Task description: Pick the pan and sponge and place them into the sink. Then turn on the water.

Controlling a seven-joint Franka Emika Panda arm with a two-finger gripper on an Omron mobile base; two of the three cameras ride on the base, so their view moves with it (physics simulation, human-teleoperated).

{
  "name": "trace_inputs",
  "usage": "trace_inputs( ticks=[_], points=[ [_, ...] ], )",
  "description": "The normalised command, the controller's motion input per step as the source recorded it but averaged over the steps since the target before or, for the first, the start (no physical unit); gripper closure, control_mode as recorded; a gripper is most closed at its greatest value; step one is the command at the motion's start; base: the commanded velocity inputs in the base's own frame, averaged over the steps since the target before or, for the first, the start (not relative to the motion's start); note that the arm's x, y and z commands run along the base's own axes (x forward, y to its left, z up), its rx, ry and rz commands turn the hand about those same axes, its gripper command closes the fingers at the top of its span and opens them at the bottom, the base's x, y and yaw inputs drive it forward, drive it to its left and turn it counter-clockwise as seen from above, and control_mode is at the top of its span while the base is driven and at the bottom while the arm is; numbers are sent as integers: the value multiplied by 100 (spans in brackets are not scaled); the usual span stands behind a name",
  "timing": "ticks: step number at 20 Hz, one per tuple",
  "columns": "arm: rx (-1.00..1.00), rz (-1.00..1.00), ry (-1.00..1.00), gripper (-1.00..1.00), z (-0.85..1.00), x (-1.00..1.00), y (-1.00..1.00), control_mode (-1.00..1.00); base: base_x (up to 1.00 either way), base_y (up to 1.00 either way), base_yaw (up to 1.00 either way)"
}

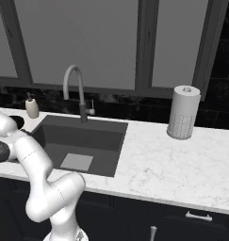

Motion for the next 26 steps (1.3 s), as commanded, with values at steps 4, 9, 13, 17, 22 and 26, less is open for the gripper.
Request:
trace_inputs(
  ticks=[4, 9, 13, 17, 22, 26],
  points=[
    [1, 0, 1, -100, -34, 14, 0, -100, 0, 0, 0],
    [1, 0, 0, -100, -31, 9, 0, -100, 0, 0, 0],
    [1, 0, 0, -100, -24, 4, 1, -100, 0, 0, 0],
    [2, 0, 0, -100, -21, 0, 0, -100, 0, 0, 0],
    [5, 0, 0, 100, -27, 0, 0, -100, 0, 0, 0],
    [3, 0, 0, 100, -19, 0, 0, -100, 0, 0, 0]
  ],
)
